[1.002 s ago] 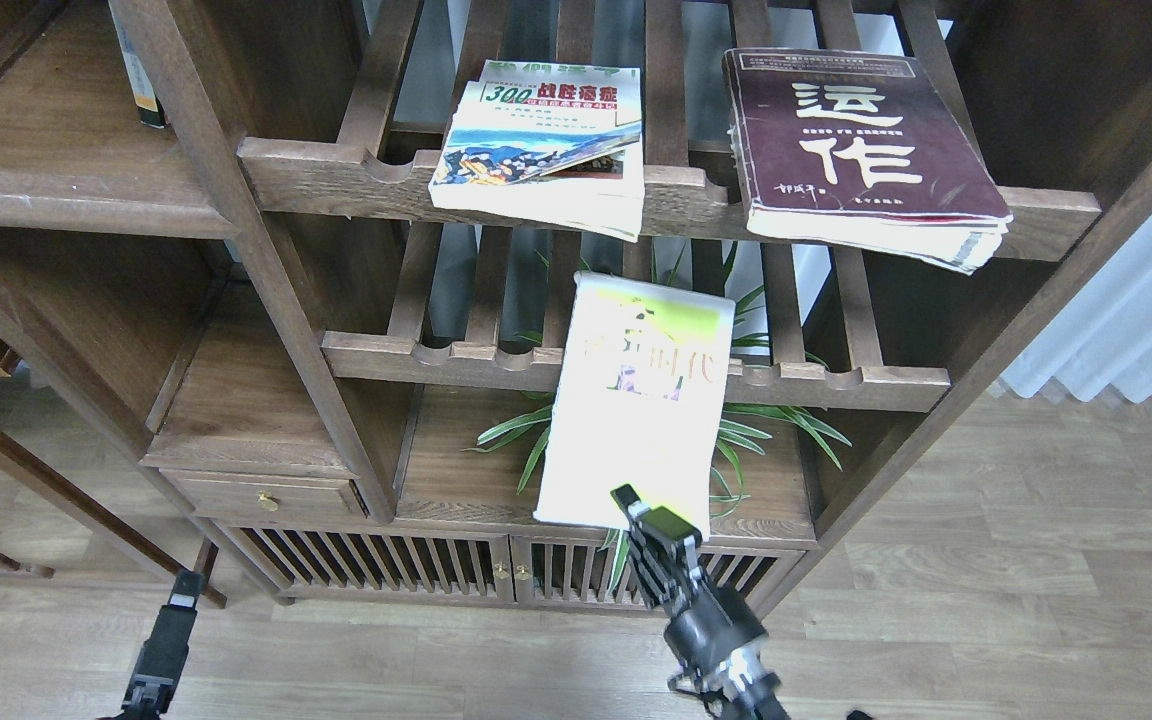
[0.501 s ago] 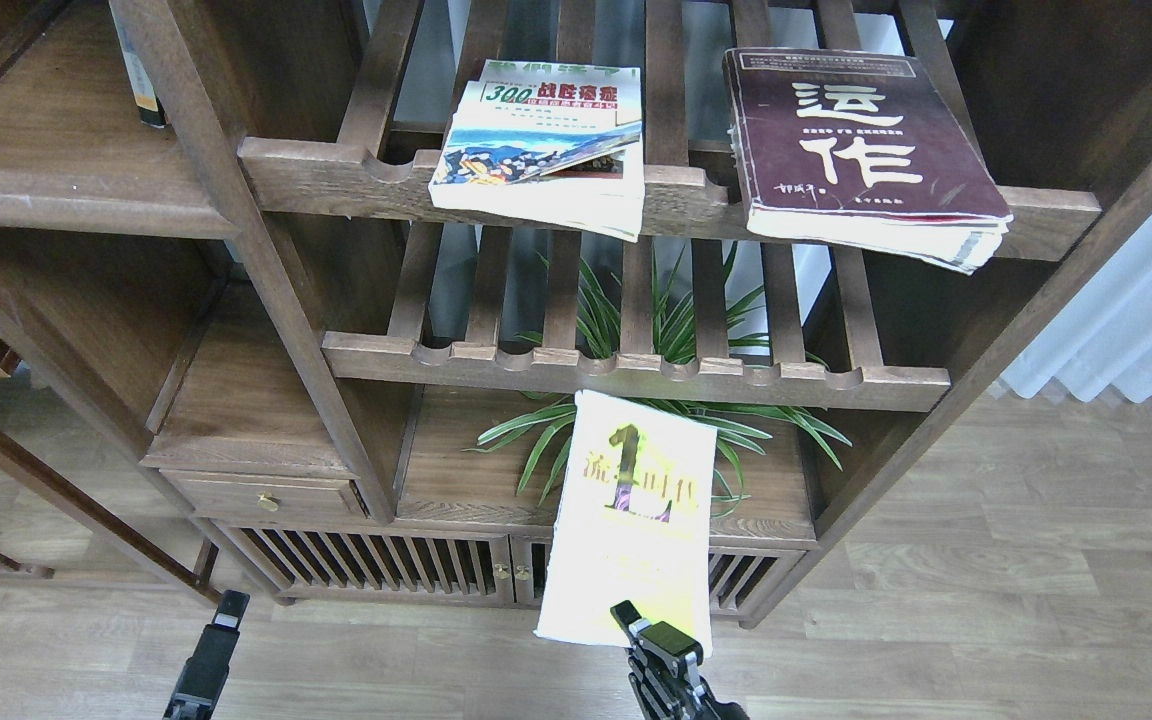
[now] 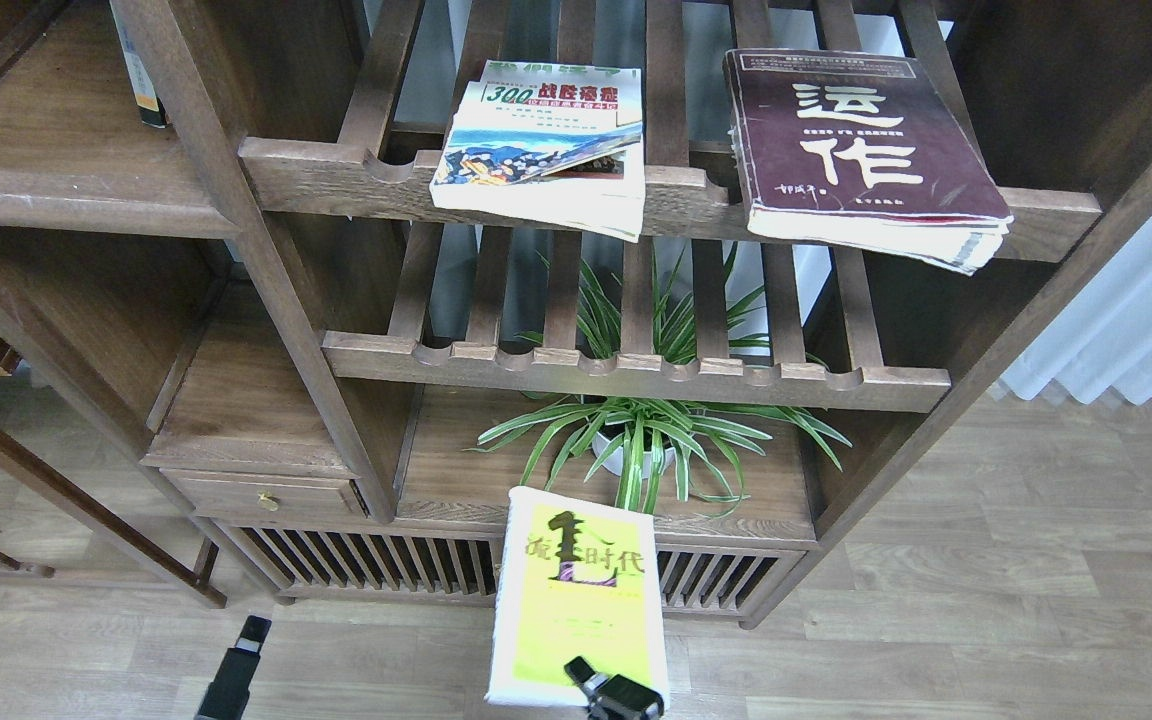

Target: Organize books on shelf

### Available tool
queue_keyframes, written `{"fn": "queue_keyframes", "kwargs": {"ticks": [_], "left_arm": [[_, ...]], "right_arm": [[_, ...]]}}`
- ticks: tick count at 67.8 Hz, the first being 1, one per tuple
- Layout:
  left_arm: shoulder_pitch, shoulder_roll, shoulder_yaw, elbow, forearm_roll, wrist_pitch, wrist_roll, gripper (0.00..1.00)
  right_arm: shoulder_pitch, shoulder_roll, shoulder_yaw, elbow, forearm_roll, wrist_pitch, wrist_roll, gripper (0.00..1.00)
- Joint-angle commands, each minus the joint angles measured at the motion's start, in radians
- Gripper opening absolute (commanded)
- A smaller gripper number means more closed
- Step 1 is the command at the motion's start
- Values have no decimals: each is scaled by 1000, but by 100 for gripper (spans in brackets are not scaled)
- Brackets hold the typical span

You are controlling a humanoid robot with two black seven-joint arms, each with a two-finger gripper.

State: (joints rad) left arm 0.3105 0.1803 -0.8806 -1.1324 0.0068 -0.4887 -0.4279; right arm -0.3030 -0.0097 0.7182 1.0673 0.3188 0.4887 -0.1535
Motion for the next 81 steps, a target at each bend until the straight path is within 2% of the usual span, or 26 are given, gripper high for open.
{"fn": "queue_keyframes", "kwargs": {"ticks": [1,8,23,33,45,60,67,71,75,76,78,79,81], "left_arm": [[-7,8,48,-1,-71,0,11,100],[-16,8,86,-3,-85,0,12,100],[-42,4,129,-4,-88,0,11,100],[-67,-7,160,5,-87,0,9,99],[-85,-24,224,23,-88,0,3,91],[-87,-27,250,23,-88,0,3,85],[-85,-25,269,23,-90,0,3,74],[-85,-22,278,23,-93,0,3,61],[-80,-21,288,23,-106,0,3,44],[-79,-21,293,23,-116,0,1,32],[-77,-21,299,23,-123,0,0,24],[-79,-21,313,23,-158,0,0,9],[-80,-19,316,23,-169,0,1,9]], "right_arm": [[28,-3,-34,-7,0,0,-15,2],[51,-7,-66,-18,0,0,-20,3],[62,-3,-83,-63,-4,0,-123,3],[59,-3,-112,-63,-4,0,-133,3],[42,-1,-152,-63,-4,0,-179,3],[35,2,-155,-61,-4,0,-184,3],[35,4,-155,-61,-4,0,-184,3],[35,5,-155,-63,-4,0,-184,3],[35,5,-155,-63,-6,0,-184,3],[35,5,-154,-63,-6,0,-184,3],[35,7,-154,-63,-6,0,-184,3],[35,7,-152,-63,-6,0,-184,3],[35,8,-152,-63,-6,0,-184,3]]}}
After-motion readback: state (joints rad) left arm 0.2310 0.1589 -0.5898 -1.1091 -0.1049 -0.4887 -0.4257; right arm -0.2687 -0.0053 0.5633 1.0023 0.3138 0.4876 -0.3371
